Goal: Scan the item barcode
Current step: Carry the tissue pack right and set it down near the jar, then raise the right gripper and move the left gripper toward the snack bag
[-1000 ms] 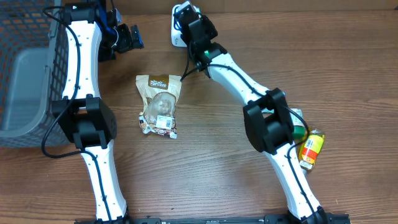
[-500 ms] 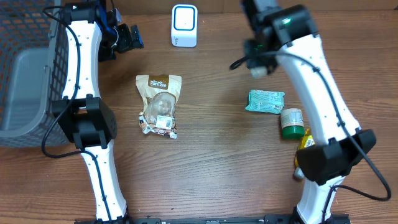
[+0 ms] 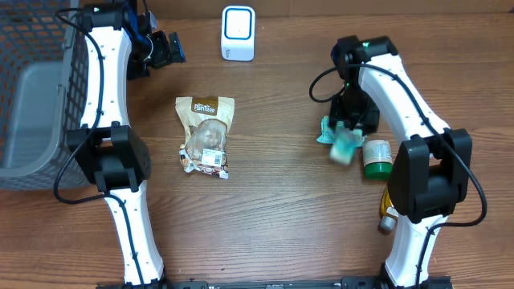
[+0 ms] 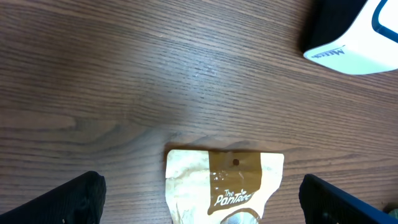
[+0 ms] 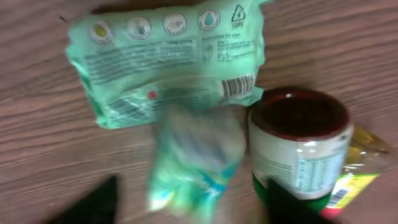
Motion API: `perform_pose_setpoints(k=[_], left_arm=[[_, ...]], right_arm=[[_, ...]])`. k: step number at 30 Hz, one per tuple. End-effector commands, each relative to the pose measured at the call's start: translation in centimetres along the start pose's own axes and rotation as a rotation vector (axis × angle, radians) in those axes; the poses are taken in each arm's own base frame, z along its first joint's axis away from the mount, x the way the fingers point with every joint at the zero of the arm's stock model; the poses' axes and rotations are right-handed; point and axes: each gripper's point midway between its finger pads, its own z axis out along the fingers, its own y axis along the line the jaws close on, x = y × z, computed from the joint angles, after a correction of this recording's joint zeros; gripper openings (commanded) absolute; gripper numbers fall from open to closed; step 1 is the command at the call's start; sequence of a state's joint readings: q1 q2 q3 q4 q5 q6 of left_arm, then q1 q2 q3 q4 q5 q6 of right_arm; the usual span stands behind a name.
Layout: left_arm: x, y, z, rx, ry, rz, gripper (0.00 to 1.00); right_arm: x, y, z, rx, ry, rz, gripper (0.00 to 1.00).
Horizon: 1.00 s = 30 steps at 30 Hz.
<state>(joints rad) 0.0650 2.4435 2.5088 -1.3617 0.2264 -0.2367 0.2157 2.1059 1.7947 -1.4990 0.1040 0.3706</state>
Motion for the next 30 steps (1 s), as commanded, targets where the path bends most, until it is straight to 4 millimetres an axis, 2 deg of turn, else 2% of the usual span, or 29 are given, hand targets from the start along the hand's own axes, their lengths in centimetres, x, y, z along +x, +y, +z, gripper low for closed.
perform_pose_setpoints(k=[1,4,9,10,11,13,18,30], left_arm=[[-0.6,-1.1,-2.1,0.010,-0.051,0.010,1.00],[-0.6,-1.1,-2.1,0.010,-0.051,0.010,1.00],[-0.6,-1.1,-2.1,0.010,-0.051,0.010,1.00],[-0.6,-1.1,-2.1,0.010,-0.051,0.010,1.00],[-0.6,-1.1,-2.1,0.010,-0.051,0.010,1.00],[-0.6,-1.1,-2.1,0.010,-0.051,0.010,1.00],[-0.6,-1.1,-2.1,0.010,-0.051,0.010,1.00],[-0.6,-1.1,-2.1,0.010,-0.051,0.010,1.00]], right_arm=[[-0.1,-0.6,-0.2,0.020,-0.024,0.028,0.89],[-0.8,-1.0,-1.3,0.035,-0.073,0.036,0.90],[-2.1,-1.2,-5.6,-0.016,-0.216,0.081,0.93],[-2.3,-1.4,-6.3,-0.024,-0.243,0.087,0.94],[-2.6,-1.7,-7.0,-0.033,-0.270,0.096,1.00],[-3.0,-2.5,-7.9,-0.039,-0.309,0.118,1.00],[-3.3,-3.4,-7.9,-0.039,-0.307,0.140,1.00],[-3.8,-3.3,-8.0,-0.049,-0.327,0.144,1.00]])
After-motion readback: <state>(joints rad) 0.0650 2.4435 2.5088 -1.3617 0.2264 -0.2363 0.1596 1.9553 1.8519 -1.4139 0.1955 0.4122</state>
